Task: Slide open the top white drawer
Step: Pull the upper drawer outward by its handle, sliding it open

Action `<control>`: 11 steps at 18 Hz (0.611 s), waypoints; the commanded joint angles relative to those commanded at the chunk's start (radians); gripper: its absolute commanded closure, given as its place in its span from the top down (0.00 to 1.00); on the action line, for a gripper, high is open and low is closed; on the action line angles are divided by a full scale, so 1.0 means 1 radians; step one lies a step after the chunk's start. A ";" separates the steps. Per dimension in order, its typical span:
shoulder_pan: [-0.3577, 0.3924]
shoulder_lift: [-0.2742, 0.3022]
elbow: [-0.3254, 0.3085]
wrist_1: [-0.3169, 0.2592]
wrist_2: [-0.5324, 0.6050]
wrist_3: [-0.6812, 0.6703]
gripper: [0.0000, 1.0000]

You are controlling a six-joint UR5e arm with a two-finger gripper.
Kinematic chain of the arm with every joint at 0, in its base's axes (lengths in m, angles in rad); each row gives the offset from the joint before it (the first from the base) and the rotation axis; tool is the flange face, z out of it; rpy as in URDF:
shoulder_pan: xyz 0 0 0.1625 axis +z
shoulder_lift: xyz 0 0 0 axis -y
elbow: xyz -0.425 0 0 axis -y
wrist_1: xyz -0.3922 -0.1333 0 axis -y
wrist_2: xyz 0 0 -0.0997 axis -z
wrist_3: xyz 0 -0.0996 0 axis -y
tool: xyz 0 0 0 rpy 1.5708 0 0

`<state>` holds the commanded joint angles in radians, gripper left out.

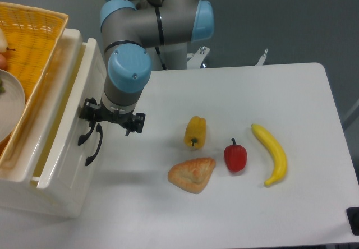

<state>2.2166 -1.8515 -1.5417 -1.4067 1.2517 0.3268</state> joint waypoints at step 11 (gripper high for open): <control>0.037 0.005 0.005 -0.003 0.035 0.060 1.00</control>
<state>2.2534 -1.8469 -1.5371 -1.4097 1.2870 0.3865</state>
